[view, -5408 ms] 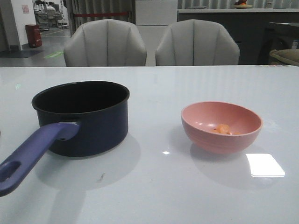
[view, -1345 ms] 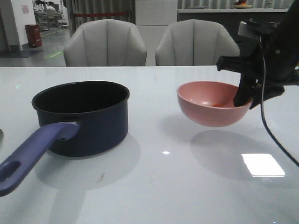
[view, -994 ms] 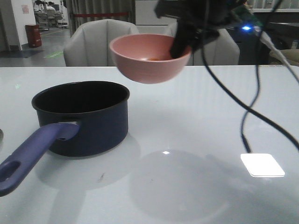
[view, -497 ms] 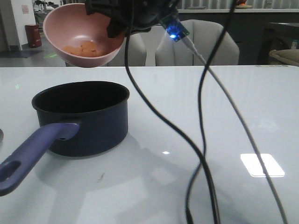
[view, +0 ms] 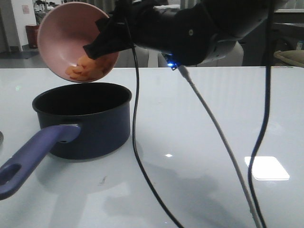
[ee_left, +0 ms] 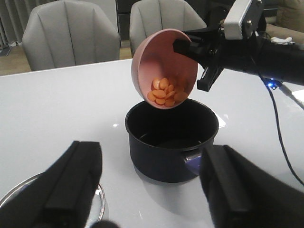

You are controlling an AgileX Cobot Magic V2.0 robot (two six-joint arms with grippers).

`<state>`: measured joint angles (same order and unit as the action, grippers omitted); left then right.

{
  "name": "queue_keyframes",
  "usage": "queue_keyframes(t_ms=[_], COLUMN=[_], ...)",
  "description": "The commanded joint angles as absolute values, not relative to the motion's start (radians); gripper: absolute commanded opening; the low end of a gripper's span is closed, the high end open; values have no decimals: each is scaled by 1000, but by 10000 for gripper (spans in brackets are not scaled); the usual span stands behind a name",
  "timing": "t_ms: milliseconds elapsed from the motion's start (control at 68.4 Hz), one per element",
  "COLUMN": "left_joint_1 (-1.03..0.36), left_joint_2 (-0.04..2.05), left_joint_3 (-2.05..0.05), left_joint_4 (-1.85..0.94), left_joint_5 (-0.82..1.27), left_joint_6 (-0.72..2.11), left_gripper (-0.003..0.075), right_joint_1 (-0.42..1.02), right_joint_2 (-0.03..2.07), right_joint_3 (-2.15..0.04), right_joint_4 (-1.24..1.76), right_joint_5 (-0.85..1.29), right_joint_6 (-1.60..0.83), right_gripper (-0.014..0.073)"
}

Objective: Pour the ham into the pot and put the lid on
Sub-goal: 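Tilt the pink bowl with the right gripper to pour ham into the saucepan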

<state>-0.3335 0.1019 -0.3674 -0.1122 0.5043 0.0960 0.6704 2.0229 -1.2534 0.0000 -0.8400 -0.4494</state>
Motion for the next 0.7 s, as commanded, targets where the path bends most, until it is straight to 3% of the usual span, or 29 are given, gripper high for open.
queue_keyframes(t_ms=[0,263,380,541,687], left_joint_1=[-341,-341,-341,-341,-341], left_joint_2=[114,114,114,114,114], left_joint_3=[-394,-394,-394,-394,-394], left_joint_4=[-120,-120,-120,-120,-120], left_joint_5=[425,425,425,425,425], left_joint_6=[95,95,95,95,95], left_gripper=[489,489,489,489,489], right_joint_1=[683,720,727,726,726], right_joint_2=[1988,2061,2077,2082,2059], right_joint_3=[-1279,-1272,-1274,-1274,-1274], right_joint_4=[-26,-28,-32,-14,143], right_joint_5=[-1046,-1287,-1288,-1288,-1269], right_joint_6=[-645,-1072,-1222,-1183,-736], right_gripper=[134,134,134,134,134])
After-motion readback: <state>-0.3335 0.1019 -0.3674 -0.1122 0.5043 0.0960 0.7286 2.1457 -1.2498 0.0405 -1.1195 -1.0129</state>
